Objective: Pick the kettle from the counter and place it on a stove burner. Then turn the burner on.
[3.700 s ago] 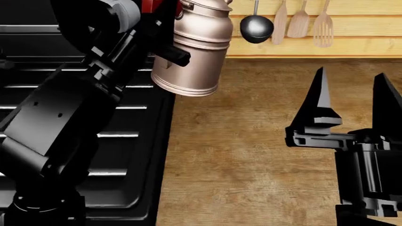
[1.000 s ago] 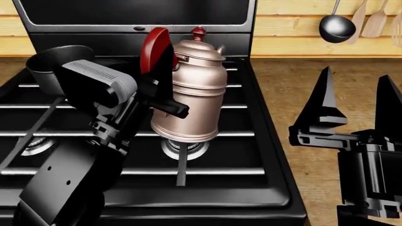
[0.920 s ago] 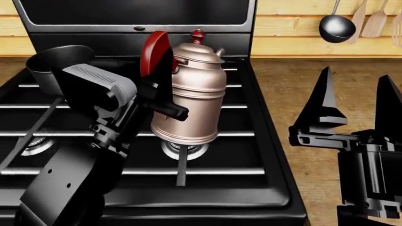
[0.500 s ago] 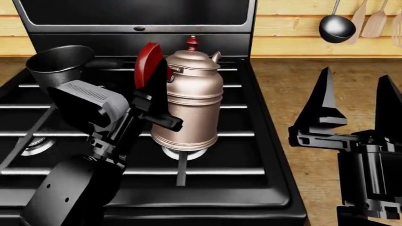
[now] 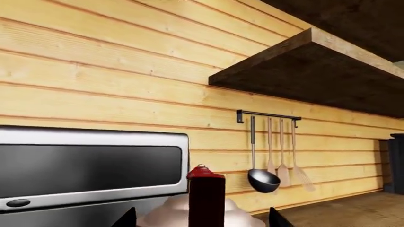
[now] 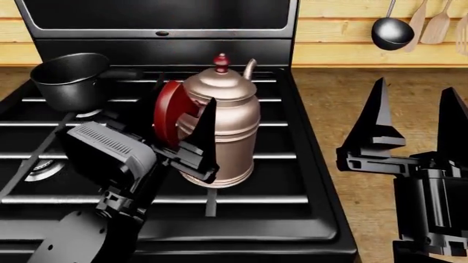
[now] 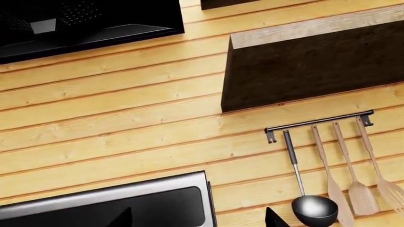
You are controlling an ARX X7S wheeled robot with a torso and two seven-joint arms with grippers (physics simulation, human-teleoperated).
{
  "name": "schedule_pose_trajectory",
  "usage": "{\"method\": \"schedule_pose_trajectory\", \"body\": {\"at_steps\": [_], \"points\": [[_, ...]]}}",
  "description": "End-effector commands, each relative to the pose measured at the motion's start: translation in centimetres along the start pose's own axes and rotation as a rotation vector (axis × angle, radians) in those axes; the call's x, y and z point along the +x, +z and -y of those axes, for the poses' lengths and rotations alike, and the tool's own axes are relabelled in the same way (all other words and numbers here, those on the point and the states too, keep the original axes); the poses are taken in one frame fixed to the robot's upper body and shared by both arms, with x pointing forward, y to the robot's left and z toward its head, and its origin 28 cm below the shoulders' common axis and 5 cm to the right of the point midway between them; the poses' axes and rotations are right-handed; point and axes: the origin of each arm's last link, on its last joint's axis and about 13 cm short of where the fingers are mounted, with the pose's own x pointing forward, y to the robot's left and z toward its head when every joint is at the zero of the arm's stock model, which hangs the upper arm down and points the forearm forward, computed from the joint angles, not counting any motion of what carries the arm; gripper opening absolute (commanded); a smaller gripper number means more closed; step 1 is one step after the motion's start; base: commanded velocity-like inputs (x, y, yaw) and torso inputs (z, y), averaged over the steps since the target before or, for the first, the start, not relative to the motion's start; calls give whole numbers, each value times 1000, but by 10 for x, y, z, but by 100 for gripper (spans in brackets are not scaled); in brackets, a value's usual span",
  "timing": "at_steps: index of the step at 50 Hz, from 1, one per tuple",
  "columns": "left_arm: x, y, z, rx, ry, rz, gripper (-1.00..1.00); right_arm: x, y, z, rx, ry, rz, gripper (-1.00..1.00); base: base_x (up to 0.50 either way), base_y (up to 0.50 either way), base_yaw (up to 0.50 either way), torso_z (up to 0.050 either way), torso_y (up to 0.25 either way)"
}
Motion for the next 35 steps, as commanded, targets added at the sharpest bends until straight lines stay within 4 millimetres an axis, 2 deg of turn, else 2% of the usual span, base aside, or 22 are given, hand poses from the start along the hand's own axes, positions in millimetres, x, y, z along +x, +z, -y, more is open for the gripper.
{"method": "schedule_pose_trajectory", "body": {"at_steps": [1,14,28,35], "points": [[-10,5,1,29,10,5,100,0,0,0,0,2,1,100,0,0,0,0,0],[-17,6,-5,44,54,11,100,-1,0,-1,0,6,0,100,0,0,0,0,0],[-30,5,-4,57,70,-2,100,-2,1,-2,1,11,0,100,0,0,0,0,0],[-34,11,-3,75,73,10,100,-3,2,-2,2,13,2,100,0,0,0,0,0]]}}
